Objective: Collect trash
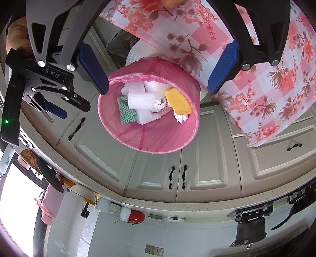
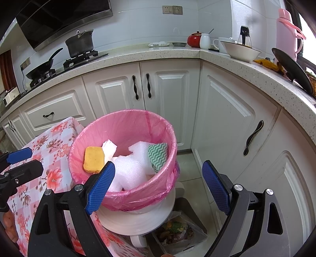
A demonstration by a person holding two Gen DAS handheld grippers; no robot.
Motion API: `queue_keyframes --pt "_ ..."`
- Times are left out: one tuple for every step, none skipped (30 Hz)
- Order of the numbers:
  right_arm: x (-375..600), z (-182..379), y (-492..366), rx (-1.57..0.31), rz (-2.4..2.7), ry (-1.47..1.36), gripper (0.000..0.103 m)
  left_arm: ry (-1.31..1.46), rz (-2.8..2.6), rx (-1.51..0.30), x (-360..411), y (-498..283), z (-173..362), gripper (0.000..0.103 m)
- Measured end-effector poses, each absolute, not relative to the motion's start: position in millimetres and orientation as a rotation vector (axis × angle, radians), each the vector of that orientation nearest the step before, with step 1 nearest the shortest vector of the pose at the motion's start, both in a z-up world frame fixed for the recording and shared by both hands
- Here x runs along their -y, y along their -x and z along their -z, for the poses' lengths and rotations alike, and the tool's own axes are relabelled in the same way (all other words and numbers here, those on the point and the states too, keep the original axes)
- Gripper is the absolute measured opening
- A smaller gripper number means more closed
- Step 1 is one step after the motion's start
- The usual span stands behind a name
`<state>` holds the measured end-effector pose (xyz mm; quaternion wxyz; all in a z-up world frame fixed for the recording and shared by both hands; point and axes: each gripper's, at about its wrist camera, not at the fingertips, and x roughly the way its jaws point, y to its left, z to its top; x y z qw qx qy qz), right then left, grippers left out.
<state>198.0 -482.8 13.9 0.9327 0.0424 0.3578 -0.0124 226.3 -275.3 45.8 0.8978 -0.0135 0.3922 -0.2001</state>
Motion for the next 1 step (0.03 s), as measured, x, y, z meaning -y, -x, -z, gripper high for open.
queue_keyframes --pt "482.8 -13.9 -198.1 -0.733 0.025 -0.086 0.085 0.027 0.413 -0.812 275.3 -226.4 -45.7 0.097"
